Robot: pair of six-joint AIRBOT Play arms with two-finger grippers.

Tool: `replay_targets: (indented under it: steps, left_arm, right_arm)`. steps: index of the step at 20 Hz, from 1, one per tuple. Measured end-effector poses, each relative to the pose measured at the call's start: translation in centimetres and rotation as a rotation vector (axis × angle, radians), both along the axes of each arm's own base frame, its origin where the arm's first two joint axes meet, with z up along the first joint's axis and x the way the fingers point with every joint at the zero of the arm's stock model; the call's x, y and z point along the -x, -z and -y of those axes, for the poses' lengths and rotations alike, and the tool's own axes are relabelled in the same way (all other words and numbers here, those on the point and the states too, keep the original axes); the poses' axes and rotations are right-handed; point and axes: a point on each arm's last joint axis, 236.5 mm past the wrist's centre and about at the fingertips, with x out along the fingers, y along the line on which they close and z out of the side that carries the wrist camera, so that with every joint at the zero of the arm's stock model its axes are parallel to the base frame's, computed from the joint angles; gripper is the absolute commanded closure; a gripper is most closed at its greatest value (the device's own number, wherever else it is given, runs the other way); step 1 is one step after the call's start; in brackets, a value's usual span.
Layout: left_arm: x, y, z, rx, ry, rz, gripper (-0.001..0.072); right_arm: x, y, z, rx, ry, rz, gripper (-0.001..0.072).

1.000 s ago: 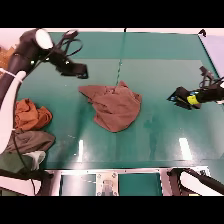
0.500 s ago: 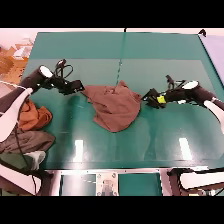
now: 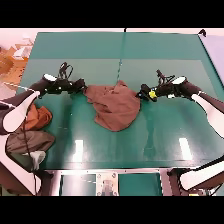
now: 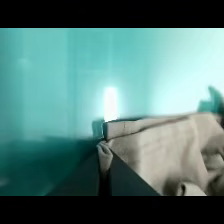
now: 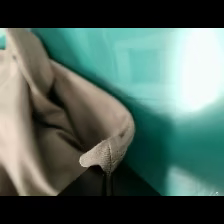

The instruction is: Fold the shirts.

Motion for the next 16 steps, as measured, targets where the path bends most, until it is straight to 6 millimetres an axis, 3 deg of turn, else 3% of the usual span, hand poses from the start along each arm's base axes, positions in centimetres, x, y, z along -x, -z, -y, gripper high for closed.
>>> replay_targets:
  steps: [2, 4, 8, 11, 13, 14, 16]
  left_arm:
    - [-0.9, -3.3, 0.6, 0.042, 0.048, 0.052, 0.0689]
    - [-1.9, -8.2, 0.4, 0.073, 0.092, 0.124, 0.0689]
    - [-2.6, -24.0, -1.7, 0.082, 0.136, 0.386, 0.0689]
    - [0.7, -37.5, -3.0, 0.027, 0.147, 0.641, 0.0689]
    - [4.4, -44.6, -3.7, -0.040, 0.137, 0.786, 0.0688]
    - [6.4, -47.7, -4.2, -0.086, 0.121, 0.850, 0.0688]
    - [10.0, -51.2, -5.4, -0.193, 0.091, 0.924, 0.0688]
  right_arm:
    - [-1.3, -2.6, 0.8, -0.015, -0.013, 0.049, 0.0697]
    - [-2.7, -6.9, 2.3, -0.031, -0.026, 0.124, 0.0697]
    - [-3.9, -19.4, 6.4, -0.011, -0.037, 0.354, 0.0697]
    - [-2.0, -29.9, 9.3, 0.052, -0.017, 0.566, 0.0696]
    - [0.4, -36.3, 11.0, 0.113, 0.018, 0.700, 0.0697]
    - [1.7, -38.9, 11.8, 0.146, 0.042, 0.761, 0.0696]
    - [4.6, -43.4, 13.1, 0.215, 0.091, 0.865, 0.0697]
